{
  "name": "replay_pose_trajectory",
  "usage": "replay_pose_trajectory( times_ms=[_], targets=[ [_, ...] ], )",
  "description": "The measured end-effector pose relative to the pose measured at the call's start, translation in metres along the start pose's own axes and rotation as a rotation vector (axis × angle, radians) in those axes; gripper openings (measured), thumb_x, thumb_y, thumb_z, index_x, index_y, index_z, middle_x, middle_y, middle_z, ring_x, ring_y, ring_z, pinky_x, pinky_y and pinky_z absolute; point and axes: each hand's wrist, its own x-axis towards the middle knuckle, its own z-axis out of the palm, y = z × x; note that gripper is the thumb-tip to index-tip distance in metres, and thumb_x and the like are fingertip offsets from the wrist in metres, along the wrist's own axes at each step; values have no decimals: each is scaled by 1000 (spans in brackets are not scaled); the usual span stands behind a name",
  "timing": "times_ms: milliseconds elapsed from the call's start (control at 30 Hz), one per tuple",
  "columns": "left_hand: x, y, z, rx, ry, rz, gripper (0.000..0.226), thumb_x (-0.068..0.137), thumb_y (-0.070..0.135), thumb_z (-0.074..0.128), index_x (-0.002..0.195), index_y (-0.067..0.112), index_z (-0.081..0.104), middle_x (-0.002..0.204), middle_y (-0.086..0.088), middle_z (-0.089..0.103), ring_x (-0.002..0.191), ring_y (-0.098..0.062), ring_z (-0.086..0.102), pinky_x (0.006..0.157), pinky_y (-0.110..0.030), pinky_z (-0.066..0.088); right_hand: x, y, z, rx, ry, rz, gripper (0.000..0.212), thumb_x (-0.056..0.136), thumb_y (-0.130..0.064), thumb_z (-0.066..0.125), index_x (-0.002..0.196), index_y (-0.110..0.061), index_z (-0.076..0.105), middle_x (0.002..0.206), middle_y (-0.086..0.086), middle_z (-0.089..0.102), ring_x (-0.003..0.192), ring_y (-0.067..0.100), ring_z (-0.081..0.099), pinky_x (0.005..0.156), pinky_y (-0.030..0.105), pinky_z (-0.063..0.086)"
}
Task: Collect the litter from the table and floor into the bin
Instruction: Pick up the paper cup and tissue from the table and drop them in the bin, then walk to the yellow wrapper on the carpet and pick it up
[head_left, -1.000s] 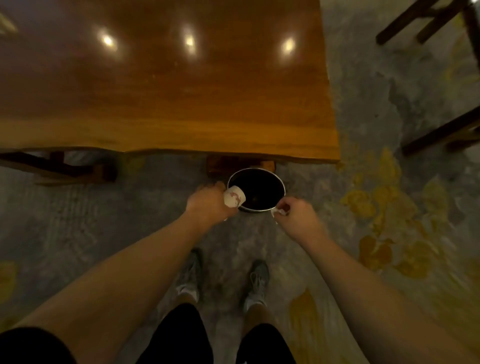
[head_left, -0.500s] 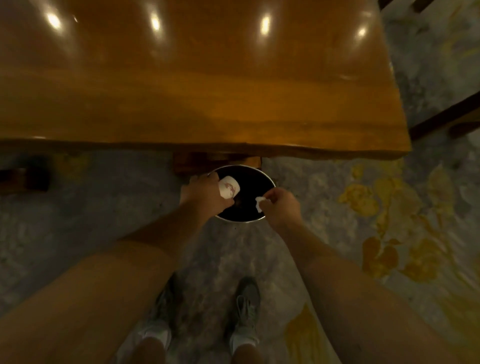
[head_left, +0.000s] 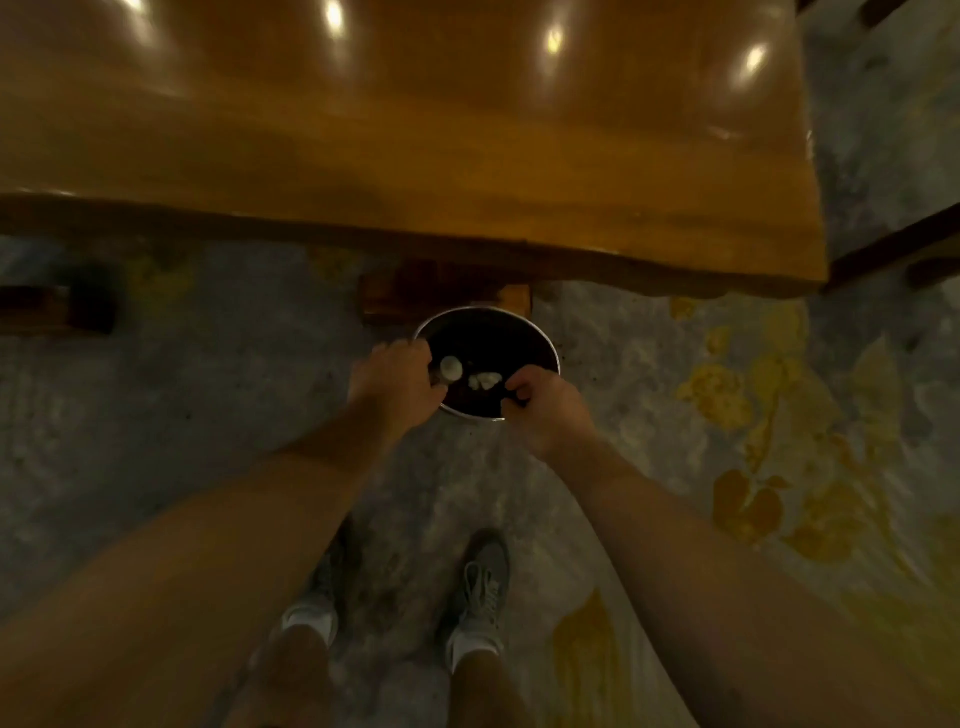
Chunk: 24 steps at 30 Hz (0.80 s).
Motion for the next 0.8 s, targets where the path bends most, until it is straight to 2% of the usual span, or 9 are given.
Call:
replay_pose_trajectory(
  times_ms=[133,233,367,467,533,633,667,800],
  targets=[
    [-55,-15,-44,11,75,31,25,89,41,56,103,21,62,110,-8,68,104,-31,63,85,-42,48,-47,-49,-31,-172,-25,-160,21,92,-27,62,111,-19,66,115,9,65,98,30,65,81,37,54],
    [-107,-25,-84,65,89,17,24,90,45,50,100,26,62,105,-6,70,99,-29,65,80,-37,46,-81,-88,-52,-330,-39,-266,19,93,-31,60,107,-20,66,112,6,63,99,27,63,78,33,49],
    [-197,-50,-142,8,253,-58,19,86,46,54,95,31,63,100,2,69,98,-23,63,79,-37,44,-138,-156,-73,-442,-62,-415,19,92,-35,58,107,-24,64,102,1,62,93,22,62,73,38,55],
    [-263,-76,-178,-16,355,-124,18,86,48,52,94,33,59,99,8,65,98,-19,59,79,-39,44,-176,-211,-81,-529,-90,-549,13,92,-38,58,96,-27,62,95,-5,57,87,16,59,70,34,52],
    [-312,-101,-201,-46,402,-209,19,86,49,51,94,34,58,99,10,63,98,-17,57,79,-38,44,-205,-255,-78,-588,-113,-647,11,92,-39,57,94,-29,60,92,-8,56,81,11,56,69,29,51],
    [-364,-133,-230,-58,510,-284,19,86,49,53,95,34,59,99,10,63,98,-16,57,77,-38,43,-242,-315,-74,-640,-116,-768,12,93,-40,58,99,-30,61,95,-10,55,84,8,56,73,29,54],
    [-422,-173,-243,-101,549,-379,19,86,49,54,96,34,59,99,10,63,97,-16,57,76,-38,43,-280,-362,-45,-671,-129,-887,12,93,-40,58,101,-30,61,95,-10,55,85,8,56,74,29,54],
    [-481,-227,-271,-139,651,-472,18,86,48,57,94,33,59,97,9,63,96,-17,59,74,-36,45,-317,-434,-18,-710,-137,-1015,14,93,-41,58,104,-31,60,97,-10,56,87,8,57,75,28,55]
  ],
)
